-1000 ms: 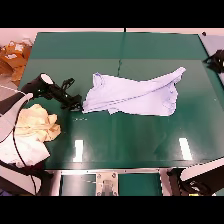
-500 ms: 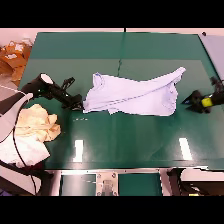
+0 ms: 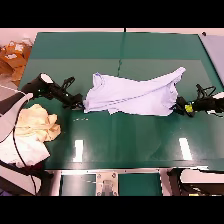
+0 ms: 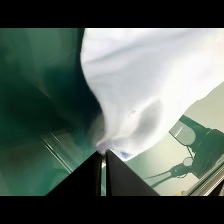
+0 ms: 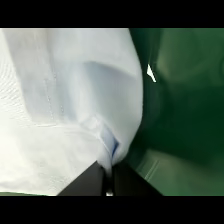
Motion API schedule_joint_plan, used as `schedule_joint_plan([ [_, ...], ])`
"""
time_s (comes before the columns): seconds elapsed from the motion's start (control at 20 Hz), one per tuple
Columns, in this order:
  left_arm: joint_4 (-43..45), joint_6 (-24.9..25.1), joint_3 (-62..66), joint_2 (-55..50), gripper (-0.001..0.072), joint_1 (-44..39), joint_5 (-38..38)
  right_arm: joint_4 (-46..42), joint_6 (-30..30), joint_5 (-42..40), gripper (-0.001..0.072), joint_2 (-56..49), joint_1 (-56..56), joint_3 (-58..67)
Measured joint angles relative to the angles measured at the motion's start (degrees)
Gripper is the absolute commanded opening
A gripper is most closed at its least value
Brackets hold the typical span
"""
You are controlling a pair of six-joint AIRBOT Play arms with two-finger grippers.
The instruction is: Fold the shirts.
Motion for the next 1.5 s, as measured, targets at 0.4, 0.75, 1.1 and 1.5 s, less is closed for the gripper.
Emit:
schedule_joint_plan([
  [0.4, -0.2, 1.0, 13.6, 4.8, 0.0023, 0.0, -4.1, 6.1, -1.9, 7.0, 0.0013, 4.6, 0.4, 11.0],
  [0.75, 0.0, 0.3, 40.5, 24.1, 0.0023, 0.0, -1.4, 17.6, -1.2, 7.5, 0.0014, 20.2, -0.2, 39.6],
  [1.1, 3.8, 0.4, 49.7, 45.7, 0.0023, 0.0, 9.0, 19.1, 5.2, -3.2, 0.0014, 36.7, -10.3, 51.0],
  [1.5, 12.2, -0.8, 44.9, 47.5, 0.0023, 0.0, 10.7, 19.5, 8.4, -4.8, 0.0014, 42.2, -12.6, 43.3],
])
